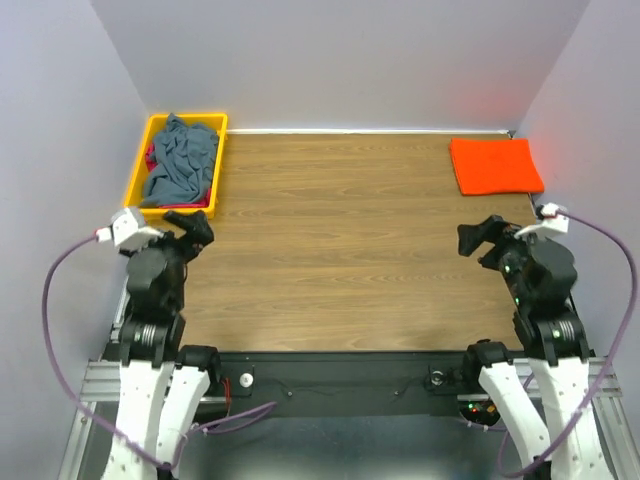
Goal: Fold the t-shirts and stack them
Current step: Grab the tshirt from the pile
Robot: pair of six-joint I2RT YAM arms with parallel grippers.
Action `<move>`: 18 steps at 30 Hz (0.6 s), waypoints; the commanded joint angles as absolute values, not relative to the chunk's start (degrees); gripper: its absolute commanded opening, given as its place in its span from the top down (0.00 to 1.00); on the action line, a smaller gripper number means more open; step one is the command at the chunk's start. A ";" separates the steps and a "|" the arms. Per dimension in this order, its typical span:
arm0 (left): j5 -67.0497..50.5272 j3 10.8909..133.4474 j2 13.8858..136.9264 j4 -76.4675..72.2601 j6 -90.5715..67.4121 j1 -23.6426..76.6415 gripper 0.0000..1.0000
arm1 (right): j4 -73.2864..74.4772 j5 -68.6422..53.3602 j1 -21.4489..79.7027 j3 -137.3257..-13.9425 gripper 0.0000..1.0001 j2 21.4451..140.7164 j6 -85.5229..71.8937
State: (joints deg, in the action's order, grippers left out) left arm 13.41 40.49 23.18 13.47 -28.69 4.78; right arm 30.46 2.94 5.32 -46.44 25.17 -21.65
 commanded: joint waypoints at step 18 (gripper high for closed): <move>21.18 87.67 98.32 15.46 -22.07 -4.57 0.02 | 29.27 -17.23 5.71 -42.98 0.00 41.48 -22.50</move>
State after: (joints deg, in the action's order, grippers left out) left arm 19.18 78.35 91.22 10.76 -26.15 -3.31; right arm 31.03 -15.31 5.32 -43.05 42.54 -23.88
